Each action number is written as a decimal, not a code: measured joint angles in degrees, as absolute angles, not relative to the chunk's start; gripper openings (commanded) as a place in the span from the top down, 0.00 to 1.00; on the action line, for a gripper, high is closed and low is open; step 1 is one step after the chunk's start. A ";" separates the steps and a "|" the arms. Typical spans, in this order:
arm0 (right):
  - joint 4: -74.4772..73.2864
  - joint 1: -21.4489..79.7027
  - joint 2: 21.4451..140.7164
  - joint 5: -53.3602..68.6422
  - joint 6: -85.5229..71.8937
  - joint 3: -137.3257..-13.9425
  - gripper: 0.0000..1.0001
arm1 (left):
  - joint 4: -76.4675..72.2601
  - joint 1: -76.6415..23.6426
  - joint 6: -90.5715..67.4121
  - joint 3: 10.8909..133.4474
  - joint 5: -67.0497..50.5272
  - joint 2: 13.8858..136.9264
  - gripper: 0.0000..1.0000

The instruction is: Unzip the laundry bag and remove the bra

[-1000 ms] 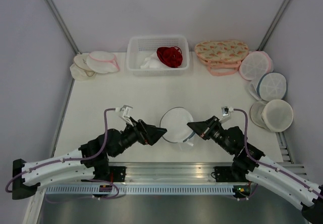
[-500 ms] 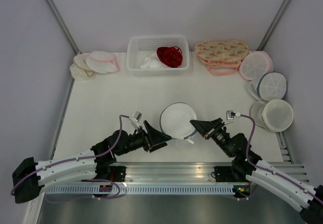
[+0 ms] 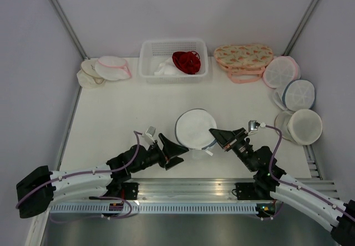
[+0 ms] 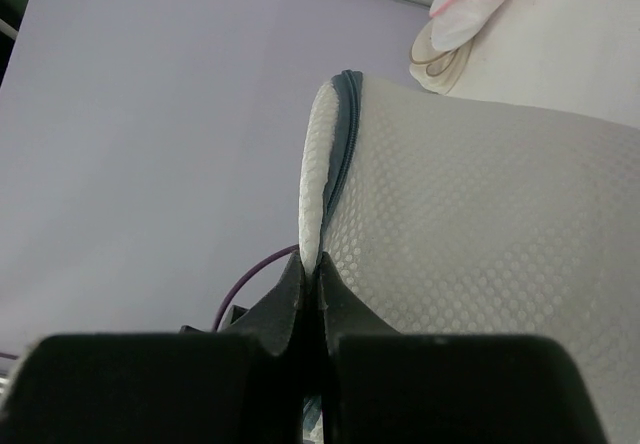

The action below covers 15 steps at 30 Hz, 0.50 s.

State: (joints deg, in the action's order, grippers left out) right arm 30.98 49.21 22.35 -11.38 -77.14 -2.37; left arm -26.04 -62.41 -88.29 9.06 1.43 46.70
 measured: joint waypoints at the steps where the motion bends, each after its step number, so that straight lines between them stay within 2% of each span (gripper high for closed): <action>1: 31.57 49.21 23.16 -11.25 -77.21 -2.37 1.00 | -26.92 -62.41 -88.58 9.06 1.54 47.51 0.00; 15: 35.51 49.21 27.42 -10.79 -77.67 -2.37 1.00 | -29.39 -64.18 -89.21 9.39 7.18 43.53 0.00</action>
